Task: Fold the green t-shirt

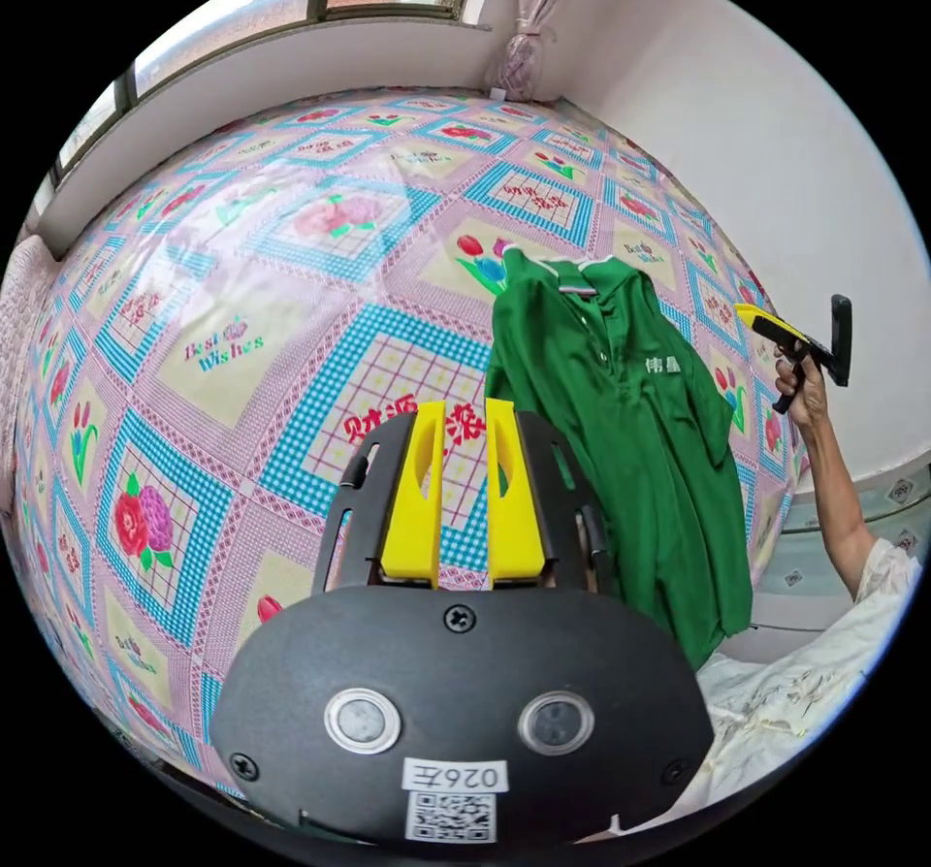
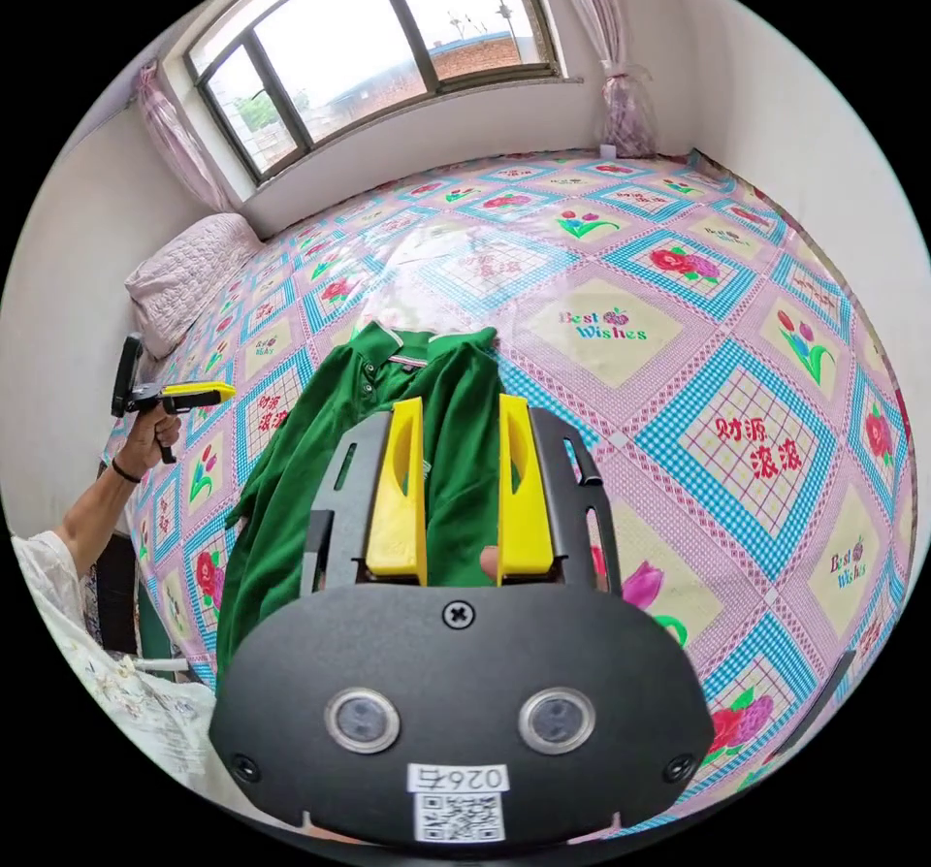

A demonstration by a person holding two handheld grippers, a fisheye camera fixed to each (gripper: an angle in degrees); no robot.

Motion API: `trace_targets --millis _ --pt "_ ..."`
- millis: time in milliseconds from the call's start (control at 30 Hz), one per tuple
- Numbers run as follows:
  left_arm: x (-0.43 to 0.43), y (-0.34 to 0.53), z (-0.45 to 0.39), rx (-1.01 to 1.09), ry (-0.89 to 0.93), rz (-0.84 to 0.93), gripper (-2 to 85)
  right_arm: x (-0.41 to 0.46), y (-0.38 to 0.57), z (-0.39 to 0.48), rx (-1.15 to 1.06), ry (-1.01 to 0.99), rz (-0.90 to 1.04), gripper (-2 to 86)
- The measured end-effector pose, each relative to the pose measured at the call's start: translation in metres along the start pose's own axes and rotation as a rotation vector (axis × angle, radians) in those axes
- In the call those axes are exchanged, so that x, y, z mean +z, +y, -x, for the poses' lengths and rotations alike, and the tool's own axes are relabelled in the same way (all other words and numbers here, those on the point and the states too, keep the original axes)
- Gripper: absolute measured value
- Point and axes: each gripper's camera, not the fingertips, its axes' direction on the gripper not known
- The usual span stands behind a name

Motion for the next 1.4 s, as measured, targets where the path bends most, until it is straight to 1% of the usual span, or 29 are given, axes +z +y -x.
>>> trace_targets --millis 67,133,200,233,267,333,367,400,433,500,567,633,700,800,867,900,967,1033,1067,1100,1133,1167,1200,1233,1300,1367,1400 --pt "0.012 0.021 0.005 -0.020 0.057 0.006 11.2 -0.001 0.028 -0.011 0.018 0.028 0.009 8.9" --pt "0.026 0.039 0.012 -0.080 0.162 0.004 15.3 0.000 0.058 -0.021 0.044 0.085 0.022 10.0" --pt "0.041 0.042 0.013 -0.104 0.243 0.028 16.1 0.005 0.071 -0.028 0.077 0.102 0.040 10.7" --pt "0.039 0.042 0.012 -0.112 0.201 -0.023 14.8 0.011 0.074 -0.032 0.099 0.096 0.054 11.1" --pt "0.039 0.039 0.011 -0.098 0.198 -0.017 14.1 0.015 0.074 -0.034 0.107 0.091 0.059 11.2" --pt "0.056 0.021 0.004 -0.014 0.257 0.096 5.5 0.040 0.065 -0.036 0.110 0.091 0.121 10.9" --pt "0.059 0.016 0.001 0.009 0.235 0.113 4.0 0.047 0.062 -0.036 0.102 0.098 0.141 10.6" --pt "0.057 0.008 -0.001 0.070 0.205 0.109 2.1 0.063 0.054 -0.033 0.075 0.124 0.196 8.0" --pt "0.057 -0.001 0.004 0.080 0.191 0.143 1.3 0.066 0.048 -0.029 0.049 0.250 0.189 3.6" --pt "0.049 -0.012 0.018 0.066 0.132 0.150 0.7 0.069 0.038 -0.027 -0.008 0.364 0.198 0.6" --pt "0.036 -0.020 0.041 0.030 0.072 0.134 0.4 0.068 0.027 -0.036 -0.030 0.440 0.215 -0.4" --pt "0.016 -0.028 0.078 -0.052 0.002 0.099 0.3 0.059 0.012 -0.058 -0.026 0.524 0.203 -1.0" --pt "0.003 -0.033 0.107 -0.121 -0.050 0.077 0.3 0.051 -0.002 -0.079 -0.010 0.543 0.198 -1.1" --pt "0.000 -0.041 0.143 -0.195 -0.034 0.079 0.8 0.046 -0.023 -0.113 0.039 0.488 0.226 -0.2" --pt "0.005 -0.045 0.152 -0.173 -0.019 0.110 1.6 0.050 -0.028 -0.133 0.087 0.431 0.281 2.5" --pt "0.007 -0.046 0.158 -0.170 0.005 0.144 2.4 0.050 -0.026 -0.142 0.100 0.438 0.315 3.4" --pt "0.001 -0.041 0.169 -0.175 0.004 0.131 2.7 0.041 -0.018 -0.151 0.115 0.507 0.310 4.0" --pt "-0.019 -0.025 0.190 -0.204 0.057 0.040 0.4 0.012 -0.009 -0.153 0.161 0.588 0.215 2.6" --pt "-0.026 -0.021 0.197 -0.220 0.078 0.006 0.1 0.005 -0.008 -0.151 0.160 0.582 0.181 2.4" --pt "-0.039 -0.015 0.209 -0.235 0.133 -0.075 -0.4 -0.008 -0.009 -0.143 0.157 0.546 0.116 1.8" --pt "-0.049 -0.014 0.218 -0.257 0.200 -0.166 -0.6 -0.015 -0.015 -0.134 0.142 0.469 0.053 2.2" --pt "-0.053 -0.017 0.221 -0.268 0.234 -0.209 -0.7 -0.016 -0.020 -0.130 0.131 0.419 0.029 2.3" --pt "-0.054 -0.029 0.221 -0.259 0.284 -0.262 -0.6 -0.014 -0.032 -0.121 0.112 0.316 -0.008 3.0" --pt "-0.050 -0.049 0.213 -0.218 0.294 -0.263 -0.5 -0.007 -0.048 -0.111 0.085 0.202 -0.025 4.1" --pt "-0.036 -0.087 0.191 -0.128 0.248 -0.215 0.2 0.012 -0.074 -0.096 0.048 0.078 -0.012 5.8" --pt "-0.015 -0.123 0.166 -0.035 0.209 -0.151 2.7 0.034 -0.097 -0.081 0.007 0.007 0.001 6.2" --pt "0.001 -0.144 0.152 0.019 0.211 -0.110 6.1 0.050 -0.110 -0.072 -0.010 -0.015 0.027 6.4"
